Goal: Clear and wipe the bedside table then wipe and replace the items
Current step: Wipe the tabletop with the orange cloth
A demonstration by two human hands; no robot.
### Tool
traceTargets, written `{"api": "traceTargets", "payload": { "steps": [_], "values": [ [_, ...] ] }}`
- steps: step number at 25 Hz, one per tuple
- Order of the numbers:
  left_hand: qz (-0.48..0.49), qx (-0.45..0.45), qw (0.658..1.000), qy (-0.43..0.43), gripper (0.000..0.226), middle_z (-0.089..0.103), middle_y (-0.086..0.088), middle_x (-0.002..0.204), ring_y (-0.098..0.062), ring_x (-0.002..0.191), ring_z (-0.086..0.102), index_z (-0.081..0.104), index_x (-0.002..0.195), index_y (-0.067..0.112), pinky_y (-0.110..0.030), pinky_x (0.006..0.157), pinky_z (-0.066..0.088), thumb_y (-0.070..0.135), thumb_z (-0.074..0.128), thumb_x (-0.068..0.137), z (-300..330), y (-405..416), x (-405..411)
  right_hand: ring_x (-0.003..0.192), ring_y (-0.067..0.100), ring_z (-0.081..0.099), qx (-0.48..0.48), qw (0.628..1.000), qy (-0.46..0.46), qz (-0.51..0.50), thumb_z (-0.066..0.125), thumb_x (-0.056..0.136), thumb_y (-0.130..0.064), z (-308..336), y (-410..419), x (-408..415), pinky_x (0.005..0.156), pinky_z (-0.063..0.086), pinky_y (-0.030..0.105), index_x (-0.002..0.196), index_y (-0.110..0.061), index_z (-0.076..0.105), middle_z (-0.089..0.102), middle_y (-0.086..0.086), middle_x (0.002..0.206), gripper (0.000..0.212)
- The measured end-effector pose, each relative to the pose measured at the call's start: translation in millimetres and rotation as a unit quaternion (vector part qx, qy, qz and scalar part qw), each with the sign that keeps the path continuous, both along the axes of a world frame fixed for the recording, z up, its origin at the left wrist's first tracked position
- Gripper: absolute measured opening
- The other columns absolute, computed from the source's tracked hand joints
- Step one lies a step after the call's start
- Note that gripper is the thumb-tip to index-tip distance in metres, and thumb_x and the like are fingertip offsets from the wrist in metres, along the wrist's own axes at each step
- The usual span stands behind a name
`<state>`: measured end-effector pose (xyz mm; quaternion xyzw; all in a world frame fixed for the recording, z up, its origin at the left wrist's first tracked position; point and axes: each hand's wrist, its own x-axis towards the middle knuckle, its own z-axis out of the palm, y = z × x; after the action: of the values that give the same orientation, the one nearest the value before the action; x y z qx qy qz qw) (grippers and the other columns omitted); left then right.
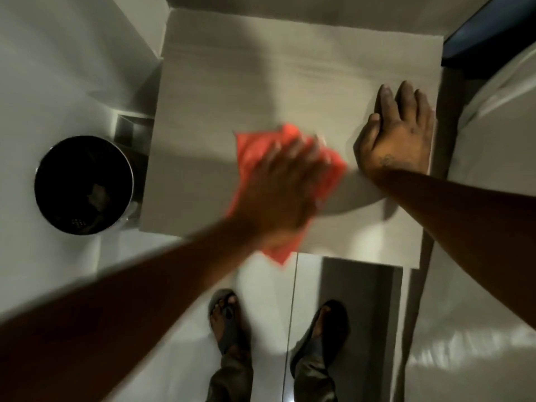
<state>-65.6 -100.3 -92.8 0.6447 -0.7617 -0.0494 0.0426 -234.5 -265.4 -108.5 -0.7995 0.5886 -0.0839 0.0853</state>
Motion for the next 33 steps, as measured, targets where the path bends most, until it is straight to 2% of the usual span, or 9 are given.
{"api": "traceTargets", "payload": {
  "steps": [3, 5, 9, 13, 17, 21, 25, 30, 33],
  "values": [
    [-0.049, 0.061, 0.997, 0.009, 0.075, 0.008, -0.008, 0.171, -0.033, 0.158, 0.005, 0.016, 0.161, 0.020, -0.056, 0.125, 0.011, 0.043, 0.045, 0.095, 0, 93, -33, 0.153, 0.036, 0.017, 0.005, 1.000, 0.003, 0.002, 0.030, 0.100, -0.040, -2, 0, -2, 0.125, 0.012, 0.053, 0.156, -0.023, 0.030, 0.024, 0.014, 0.166, 0.059],
    [0.003, 0.067, 0.998, -0.001, 0.067, 0.012, -0.004, 0.171, -0.029, 0.158, 0.008, 0.018, 0.161, 0.022, -0.055, 0.124, 0.015, 0.045, 0.034, 0.100, -6, 101, 5, 0.154, 0.034, 0.014, 0.014, 1.000, 0.006, 0.009, 0.025, 0.100, -0.043, -5, -1, -3, 0.125, 0.010, 0.052, 0.157, -0.025, 0.025, 0.021, 0.012, 0.167, 0.060],
    [0.149, 0.075, 0.986, -0.028, 0.062, 0.024, -0.007, 0.168, -0.030, 0.156, 0.019, 0.028, 0.158, 0.020, -0.054, 0.122, 0.021, 0.044, 0.025, 0.102, 5, 45, 107, 0.155, 0.032, 0.011, 0.032, 0.999, 0.017, 0.003, 0.020, 0.100, -0.048, -3, -3, -2, 0.125, 0.008, 0.051, 0.158, -0.026, 0.020, 0.017, 0.011, 0.168, 0.062],
    [0.247, 0.068, 0.966, -0.029, 0.065, 0.009, -0.007, 0.171, -0.028, 0.158, 0.008, 0.017, 0.161, 0.019, -0.048, 0.127, 0.009, 0.046, 0.018, 0.102, 12, -59, 143, 0.155, 0.032, 0.011, 0.029, 0.999, 0.020, 0.004, 0.017, 0.099, -0.050, -1, 0, -3, 0.125, 0.009, 0.052, 0.158, -0.026, 0.020, 0.018, 0.011, 0.168, 0.064],
    [0.191, 0.037, 0.981, -0.003, 0.066, 0.019, -0.007, 0.169, -0.029, 0.156, 0.017, 0.028, 0.158, 0.020, -0.051, 0.125, 0.015, 0.044, 0.029, 0.096, 3, -88, 45, 0.153, 0.034, 0.017, 0.011, 1.000, 0.011, -0.004, 0.026, 0.098, -0.044, 3, 2, -1, 0.125, 0.012, 0.052, 0.156, -0.024, 0.030, 0.025, 0.014, 0.165, 0.062],
    [0.174, 0.042, 0.982, 0.062, 0.067, 0.019, -0.007, 0.169, -0.029, 0.157, 0.015, 0.029, 0.158, 0.019, -0.051, 0.125, 0.012, 0.045, 0.034, 0.097, 7, -80, -31, 0.150, 0.038, 0.026, -0.028, 0.999, -0.015, -0.007, 0.037, 0.095, -0.035, 1, 4, 0, 0.124, 0.018, 0.051, 0.152, -0.018, 0.042, 0.035, 0.018, 0.161, 0.059],
    [0.218, -0.001, 0.969, 0.114, 0.066, 0.025, -0.013, 0.167, -0.033, 0.155, 0.018, 0.029, 0.157, 0.009, -0.050, 0.127, 0.012, 0.043, 0.027, 0.100, 19, -67, 14, 0.152, 0.036, 0.021, -0.007, 1.000, -0.005, -0.001, 0.036, 0.098, -0.036, -3, 3, -3, 0.125, 0.014, 0.051, 0.153, -0.022, 0.037, 0.030, 0.014, 0.163, 0.057],
    [0.235, 0.074, 0.969, 0.004, 0.067, 0.014, -0.010, 0.170, -0.028, 0.158, 0.007, 0.018, 0.160, 0.010, -0.048, 0.128, 0.008, 0.043, 0.020, 0.102, 3, 4, 96, 0.152, 0.039, 0.020, 0.027, 0.995, -0.084, -0.037, 0.032, 0.098, -0.044, 23, 8, 19, 0.125, 0.012, 0.052, 0.154, -0.011, 0.036, 0.026, 0.020, 0.164, 0.065],
    [0.229, 0.039, 0.973, -0.001, 0.067, 0.022, -0.011, 0.168, -0.029, 0.157, 0.014, 0.024, 0.159, 0.011, -0.050, 0.127, 0.013, 0.043, 0.022, 0.100, -6, 3, 96, 0.151, 0.043, 0.023, -0.013, 0.997, -0.066, 0.049, 0.039, 0.098, -0.046, 29, 68, 70, 0.125, 0.010, 0.054, 0.152, -0.012, 0.042, 0.028, 0.023, 0.162, 0.064]
  ]
}}
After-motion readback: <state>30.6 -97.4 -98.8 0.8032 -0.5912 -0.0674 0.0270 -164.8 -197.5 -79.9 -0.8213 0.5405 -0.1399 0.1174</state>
